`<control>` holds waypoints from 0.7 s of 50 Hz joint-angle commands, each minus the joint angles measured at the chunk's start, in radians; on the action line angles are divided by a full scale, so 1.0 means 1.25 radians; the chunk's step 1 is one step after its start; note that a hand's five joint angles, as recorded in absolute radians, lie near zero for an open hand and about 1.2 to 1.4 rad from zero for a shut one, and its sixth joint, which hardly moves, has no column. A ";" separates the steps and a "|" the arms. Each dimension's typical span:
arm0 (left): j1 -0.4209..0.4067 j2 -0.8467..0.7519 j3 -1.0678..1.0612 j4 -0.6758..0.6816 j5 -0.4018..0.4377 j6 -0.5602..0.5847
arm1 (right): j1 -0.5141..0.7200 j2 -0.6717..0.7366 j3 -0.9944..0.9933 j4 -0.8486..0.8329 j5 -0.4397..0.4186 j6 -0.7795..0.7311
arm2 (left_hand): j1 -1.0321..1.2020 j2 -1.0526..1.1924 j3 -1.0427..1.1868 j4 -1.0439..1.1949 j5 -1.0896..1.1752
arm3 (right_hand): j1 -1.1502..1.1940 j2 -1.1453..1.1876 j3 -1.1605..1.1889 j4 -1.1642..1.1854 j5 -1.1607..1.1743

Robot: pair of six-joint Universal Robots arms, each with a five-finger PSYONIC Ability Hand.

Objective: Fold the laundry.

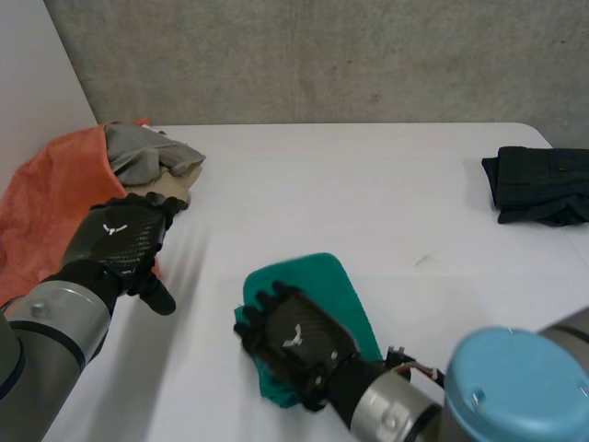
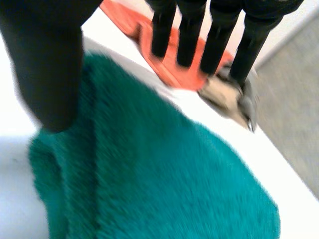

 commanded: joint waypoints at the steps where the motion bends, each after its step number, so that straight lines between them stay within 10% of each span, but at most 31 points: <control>1: -0.034 -0.036 0.038 0.009 0.021 -0.021 | -0.100 -0.086 -0.067 0.051 0.062 0.317 | -0.013 -0.027 -0.030 -0.026 -0.040 | -0.183 -0.172 -0.189 -0.205 -0.191; 7: -0.129 -0.073 0.114 0.010 0.007 -0.030 | -0.210 -0.151 -0.079 0.117 0.006 0.558 | -0.013 -0.027 -0.030 -0.026 -0.040 | -0.183 -0.172 -0.189 -0.205 -0.191; 16: -0.301 -0.239 0.245 0.019 -0.020 -0.027 | -0.325 -0.047 -0.143 0.296 -0.003 0.516 | -0.013 -0.027 -0.030 -0.026 -0.040 | -0.183 -0.172 -0.189 -0.205 -0.191; 27: -0.282 -0.383 0.250 -0.026 -0.206 -0.044 | -0.280 0.105 -0.169 0.315 -0.027 0.406 | -0.013 -0.027 -0.030 -0.026 -0.040 | -0.183 -0.172 -0.189 -0.205 -0.191; 35: -0.262 -0.384 0.161 -0.003 -0.149 -0.044 | -0.239 0.134 -0.166 0.276 0.017 0.317 | -0.013 -0.027 -0.030 -0.026 -0.040 | -0.183 -0.172 -0.189 -0.205 -0.191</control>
